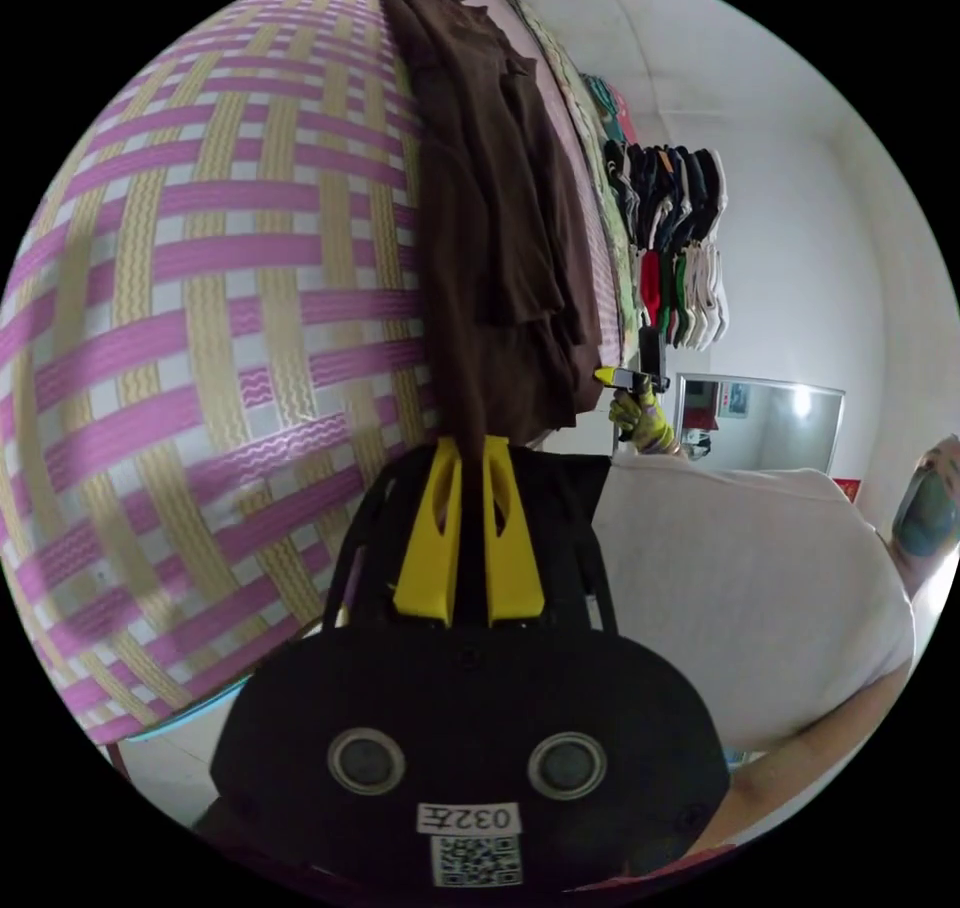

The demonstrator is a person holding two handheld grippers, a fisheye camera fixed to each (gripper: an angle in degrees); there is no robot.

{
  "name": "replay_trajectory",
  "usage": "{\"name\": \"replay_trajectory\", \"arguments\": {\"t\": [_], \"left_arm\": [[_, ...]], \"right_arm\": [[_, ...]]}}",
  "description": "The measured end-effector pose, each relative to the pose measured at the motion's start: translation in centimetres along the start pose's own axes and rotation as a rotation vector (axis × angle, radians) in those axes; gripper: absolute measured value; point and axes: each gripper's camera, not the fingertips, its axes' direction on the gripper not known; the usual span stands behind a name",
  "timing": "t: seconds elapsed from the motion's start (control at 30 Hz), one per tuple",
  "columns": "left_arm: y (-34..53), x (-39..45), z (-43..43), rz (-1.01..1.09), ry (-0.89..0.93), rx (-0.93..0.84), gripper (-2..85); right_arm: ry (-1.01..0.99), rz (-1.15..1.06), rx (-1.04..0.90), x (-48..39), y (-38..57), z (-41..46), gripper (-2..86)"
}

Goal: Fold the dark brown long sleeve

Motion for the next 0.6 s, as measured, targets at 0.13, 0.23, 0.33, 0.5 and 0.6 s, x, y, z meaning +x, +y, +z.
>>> {"name": "replay_trajectory", "arguments": {"t": [0.13,0.23,0.33,0.5,0.6], "left_arm": [[2.5,0.3,-0.3,-0.006,0.007,0.074,-1.2],[4.6,1.2,-0.5,0.012,0.024,0.101,-1.3],[7.0,1.5,0.1,0.005,0.023,0.085,-1.3],[10.6,1.0,1.3,-0.022,0.11,0.087,-1.3],[12.7,3.1,-1.3,0.113,0.3,0.32,-1.2]], "right_arm": [[-0.004,-0.053,-0.1,0.2,-1.2,-0.2,5.1],[0.027,-0.112,-0.145,-0.6,-1.3,-0.8,0.2],[-0.055,-0.153,-0.177,-0.9,-0.8,-1.6,-0.7],[-0.077,-0.179,-0.234,-0.5,0.0,-1.9,-0.9],[-0.097,-0.158,-0.226,0.4,-0.2,-2.5,-1.0]]}}
